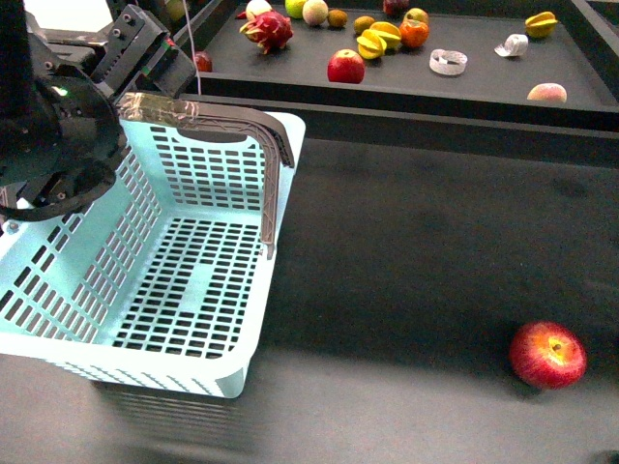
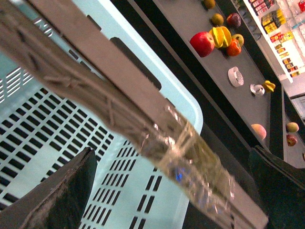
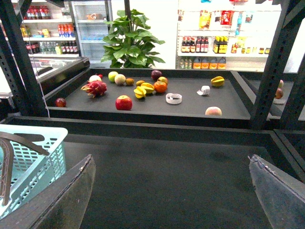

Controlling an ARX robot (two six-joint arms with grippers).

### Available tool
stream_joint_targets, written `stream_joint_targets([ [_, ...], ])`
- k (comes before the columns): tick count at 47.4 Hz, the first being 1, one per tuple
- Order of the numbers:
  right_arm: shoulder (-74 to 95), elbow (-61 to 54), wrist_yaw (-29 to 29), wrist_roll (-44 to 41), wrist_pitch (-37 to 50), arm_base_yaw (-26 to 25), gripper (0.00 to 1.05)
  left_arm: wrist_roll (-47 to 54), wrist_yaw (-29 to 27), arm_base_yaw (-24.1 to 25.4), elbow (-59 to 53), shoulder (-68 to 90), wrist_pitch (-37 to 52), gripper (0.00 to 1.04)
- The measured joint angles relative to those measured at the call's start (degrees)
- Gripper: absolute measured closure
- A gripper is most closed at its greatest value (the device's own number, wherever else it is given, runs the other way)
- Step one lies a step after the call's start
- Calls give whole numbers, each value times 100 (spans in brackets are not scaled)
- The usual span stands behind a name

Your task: Pick mango with right arm and hold basket with left

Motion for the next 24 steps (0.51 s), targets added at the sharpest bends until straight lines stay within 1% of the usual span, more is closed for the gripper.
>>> stream_joint_targets([
  [8,0,0,2,0,-2,0,8,-188,-42,98,852,651,-190,6],
  [16,0,0,2,2,-2,0,8,-273,-85,164,1390,1012,-383,7],
  [24,0,0,0,2,-2,0,8,-319,-81,155,1591,1163,-586,34],
])
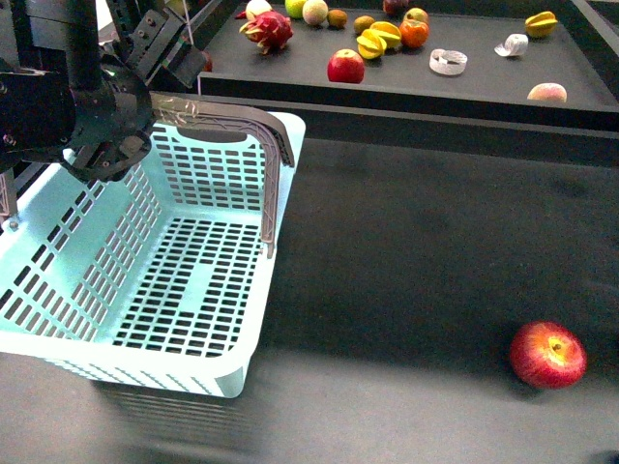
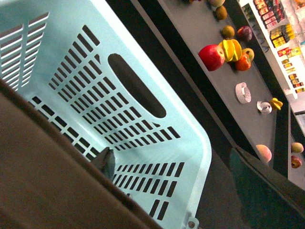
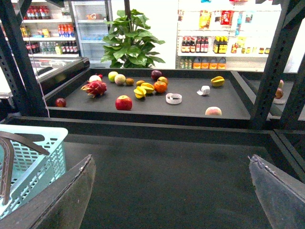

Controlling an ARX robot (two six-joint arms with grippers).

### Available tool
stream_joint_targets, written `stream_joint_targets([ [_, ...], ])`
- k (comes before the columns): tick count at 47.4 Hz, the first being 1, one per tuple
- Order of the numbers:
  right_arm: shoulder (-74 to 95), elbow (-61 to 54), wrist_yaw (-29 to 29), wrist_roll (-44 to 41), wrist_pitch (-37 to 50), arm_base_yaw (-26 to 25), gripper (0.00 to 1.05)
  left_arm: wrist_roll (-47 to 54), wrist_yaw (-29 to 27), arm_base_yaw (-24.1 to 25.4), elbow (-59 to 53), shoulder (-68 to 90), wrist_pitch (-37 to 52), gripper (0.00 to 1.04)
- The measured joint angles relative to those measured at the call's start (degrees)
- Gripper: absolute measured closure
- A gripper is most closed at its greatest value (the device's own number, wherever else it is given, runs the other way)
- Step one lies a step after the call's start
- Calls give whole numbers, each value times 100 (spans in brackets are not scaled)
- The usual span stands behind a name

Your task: Pick mango with right arm and hold basket with left

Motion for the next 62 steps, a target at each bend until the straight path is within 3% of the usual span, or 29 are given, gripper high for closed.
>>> stream_joint_targets([
  [9,0,0,0,-2,0,0,8,-415,109,-116,157,-162,-693,69],
  [18,0,0,0,-2,0,0,8,-334,343,-280,-293,-623,-879,86],
  [28,0,0,2,-2,0,0,8,660,787,-527,-1652,-1646,-411,87],
  [36,0,0,0,-2,0,0,8,1486,1464,-697,-2564,-2420,306,87],
  [47,0,0,2,-2,0,0,8,2015,2138,-927,-2704,-2739,758,87],
  [62,0,0,2,-2,0,0,8,2264,2249,-1408,-2603,-2562,977,87],
])
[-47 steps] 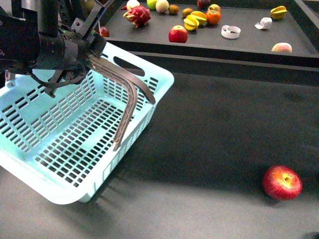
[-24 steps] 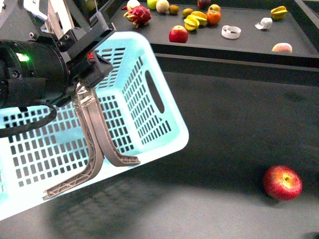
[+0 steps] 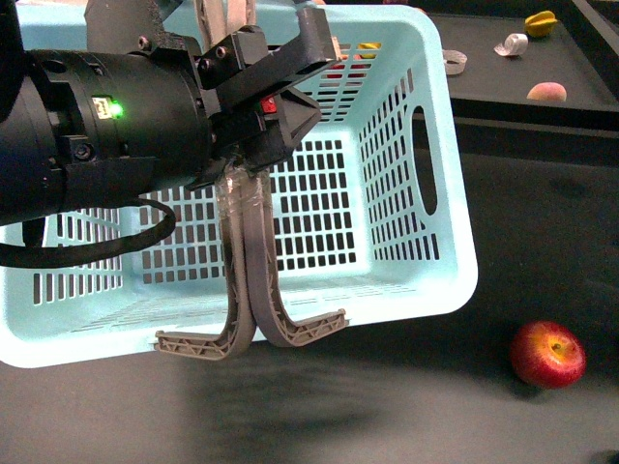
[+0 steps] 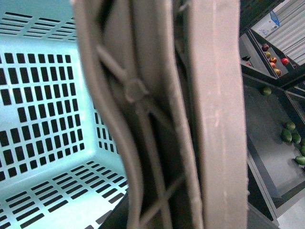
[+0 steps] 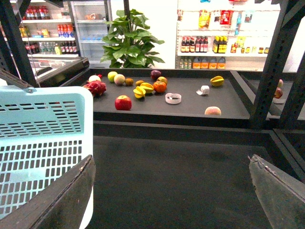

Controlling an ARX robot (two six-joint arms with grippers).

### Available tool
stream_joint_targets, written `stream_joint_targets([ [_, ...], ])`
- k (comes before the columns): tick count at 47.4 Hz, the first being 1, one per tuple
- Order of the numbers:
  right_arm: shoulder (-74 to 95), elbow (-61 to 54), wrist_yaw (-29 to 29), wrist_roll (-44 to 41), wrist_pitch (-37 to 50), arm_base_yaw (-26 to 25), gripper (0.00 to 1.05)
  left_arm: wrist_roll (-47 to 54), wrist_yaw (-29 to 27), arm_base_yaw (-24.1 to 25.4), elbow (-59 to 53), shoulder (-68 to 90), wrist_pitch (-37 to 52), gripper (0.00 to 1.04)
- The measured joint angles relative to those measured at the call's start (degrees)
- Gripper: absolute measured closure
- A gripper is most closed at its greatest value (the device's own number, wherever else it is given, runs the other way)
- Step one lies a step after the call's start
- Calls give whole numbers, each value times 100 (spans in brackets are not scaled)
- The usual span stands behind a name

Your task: Pick mango with right arm and hold basket with left

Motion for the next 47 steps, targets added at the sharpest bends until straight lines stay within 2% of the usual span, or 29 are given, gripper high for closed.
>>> stream_joint_targets([
  [19,0,0,0,0,0,0,8,155,-72,-131,31,2,48,87],
  [21,192,-2,852,-229,258,197,8,162,-83,-131,31,2,48,87],
  [22,490,-2,1547,-398,603,273,8,175,-85,-133,31,2,48,87],
  [24,1010,-9,2122,-603,1108,125,8,177,-79,-133,31,2,48,87],
  [25,1515,-9,2170,-658,1576,-149,8,175,-83,-133,31,2,48,87],
  [27,2081,-7,1996,-715,2072,-481,8,179,-79,-133,31,2,48,87],
  [32,4107,28,1128,-866,3672,-1447,8,179,-83,-133,31,2,48,87],
  [33,4846,98,861,-946,4192,-1722,8,179,-83,-136,31,2,48,87],
  [37,6975,551,295,-1329,5388,-2280,8,179,-79,-136,31,2,48,87],
  [39,7960,841,129,-1545,5761,-2463,8,179,-85,-136,31,2,48,87],
  [47,10277,1641,-308,-2190,5910,-2879,8,195,-85,-138,31,2,48,87],
])
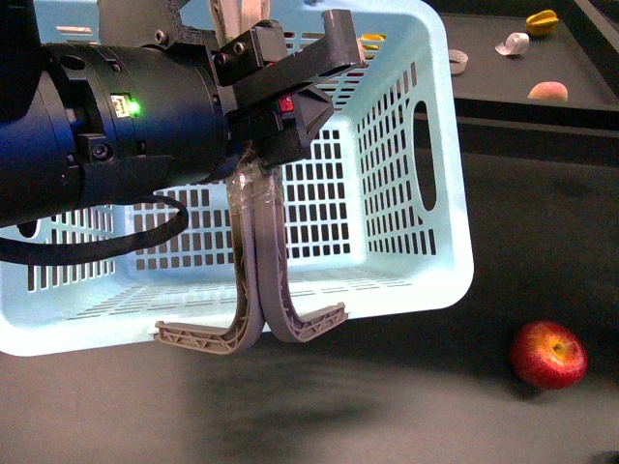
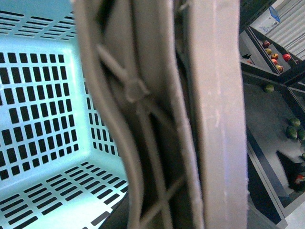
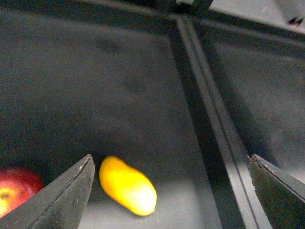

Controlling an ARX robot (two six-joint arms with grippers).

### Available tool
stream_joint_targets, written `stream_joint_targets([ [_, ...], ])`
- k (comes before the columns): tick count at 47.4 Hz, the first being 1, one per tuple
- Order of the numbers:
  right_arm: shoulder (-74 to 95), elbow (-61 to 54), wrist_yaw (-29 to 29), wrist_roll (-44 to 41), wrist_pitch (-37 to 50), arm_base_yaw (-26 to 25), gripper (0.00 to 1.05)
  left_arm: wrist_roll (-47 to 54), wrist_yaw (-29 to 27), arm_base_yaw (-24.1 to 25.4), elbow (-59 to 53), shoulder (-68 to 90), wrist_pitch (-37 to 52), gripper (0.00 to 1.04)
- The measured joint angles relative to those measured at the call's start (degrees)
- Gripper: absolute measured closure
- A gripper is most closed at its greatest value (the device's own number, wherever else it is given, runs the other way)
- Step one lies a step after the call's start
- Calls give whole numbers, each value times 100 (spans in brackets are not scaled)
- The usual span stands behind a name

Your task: Pick mango with right arm and hold basket with left

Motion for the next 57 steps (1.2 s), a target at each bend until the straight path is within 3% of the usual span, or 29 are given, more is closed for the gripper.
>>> stream_joint_targets([
  [20,2940,1895,-382,-1209,-981,-398,8,4,13,-2,0,0,0,87],
  [37,4380,3753,-487,-1547,-2426,-525,8,7,0,-2,0,0,0,87],
  [57,5274,4837,-494,-1628,-3095,-511,8,7,2,-4,0,0,0,87],
])
